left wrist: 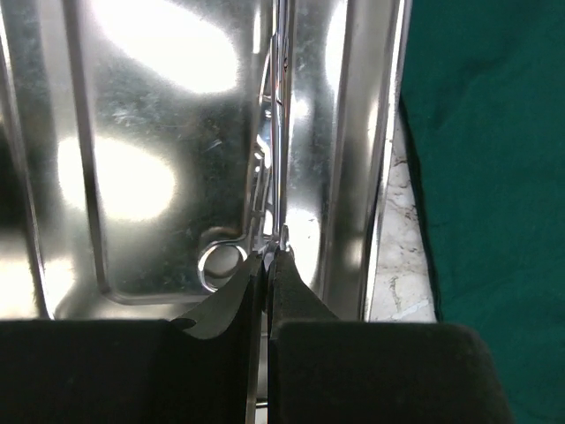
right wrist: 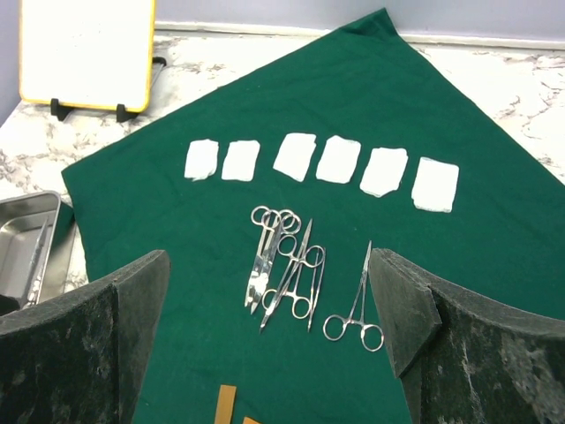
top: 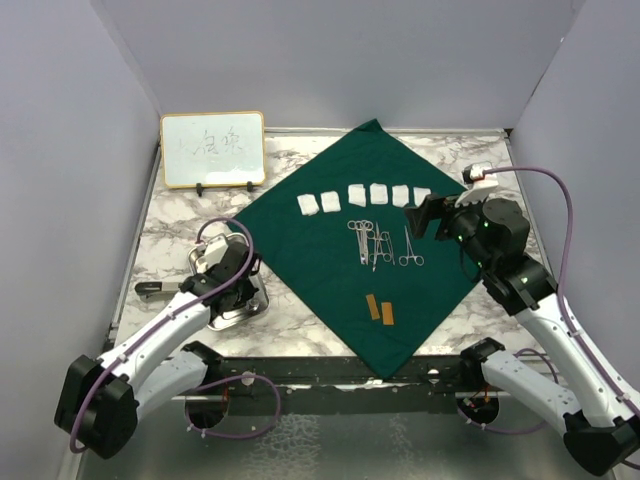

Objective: Prepare the surgical pack
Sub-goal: Place the medical item in the container.

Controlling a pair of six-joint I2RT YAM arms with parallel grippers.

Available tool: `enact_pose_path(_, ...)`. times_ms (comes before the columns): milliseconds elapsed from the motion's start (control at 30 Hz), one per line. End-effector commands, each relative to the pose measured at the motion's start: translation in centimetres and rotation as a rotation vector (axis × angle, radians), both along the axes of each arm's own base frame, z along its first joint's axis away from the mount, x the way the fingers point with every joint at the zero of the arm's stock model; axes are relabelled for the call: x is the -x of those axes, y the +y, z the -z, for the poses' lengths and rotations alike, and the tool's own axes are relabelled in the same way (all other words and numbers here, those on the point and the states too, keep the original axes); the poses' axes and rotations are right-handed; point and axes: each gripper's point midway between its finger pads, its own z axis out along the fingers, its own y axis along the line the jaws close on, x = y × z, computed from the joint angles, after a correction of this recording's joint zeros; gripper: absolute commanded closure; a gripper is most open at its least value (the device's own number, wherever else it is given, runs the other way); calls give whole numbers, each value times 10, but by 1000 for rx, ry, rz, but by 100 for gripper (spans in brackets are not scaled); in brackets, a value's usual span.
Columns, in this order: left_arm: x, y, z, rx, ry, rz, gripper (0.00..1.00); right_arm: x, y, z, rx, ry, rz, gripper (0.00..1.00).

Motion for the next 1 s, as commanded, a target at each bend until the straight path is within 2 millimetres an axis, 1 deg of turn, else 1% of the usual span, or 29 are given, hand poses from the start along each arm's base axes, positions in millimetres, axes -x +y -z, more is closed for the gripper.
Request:
enact_pose_path(0, -10, -13, 1, 41, -6, 45, 94, 2, -6, -2, 4, -14, 26, 3)
enact_pose_path(167, -8, -10, 4, 20, 15, 46, 75, 4, -7, -6, -1, -24, 29, 3)
enact_pose_path(267, -7, -5, -4, 11, -1, 29, 60, 6, -9, -13, -5, -38, 34, 3)
enact_pose_path(333, -9, -1, -15, 8, -37, 15, 52, 8, -10, -18, -5, -47, 33, 3)
enact_pose_path(367, -11, 0, -23, 9, -61, 12, 49, 9, -11, -20, -5, -51, 33, 3)
enact_pose_path(400, -14, 0, -31, 11, -85, 13, 44, 10, -12, -21, -4, -52, 33, 3)
enact_pose_path(467, -22, -2, -50, 15, -138, 25, 27, 12, -15, -25, 4, -58, 41, 3)
enact_pose_path(500, -26, -3, -59, 17, -161, 31, 23, 13, -17, -27, 8, -60, 49, 3)
enact_pose_path(600, -38, -8, -83, 17, -207, 55, 21, 16, -21, -32, 12, -70, 59, 3)
enact_pose_path(733, -52, -18, -103, 21, -235, 91, 20, 19, -27, -33, 22, -72, 76, 3)
enact_pose_path(867, -63, -37, -112, 71, -255, 143, 21, 20, -31, -29, 28, -69, 94, 3)
enact_pose_path(967, -70, -63, -107, 96, -264, 193, 21, 21, -32, -26, 26, -71, 98, 3)
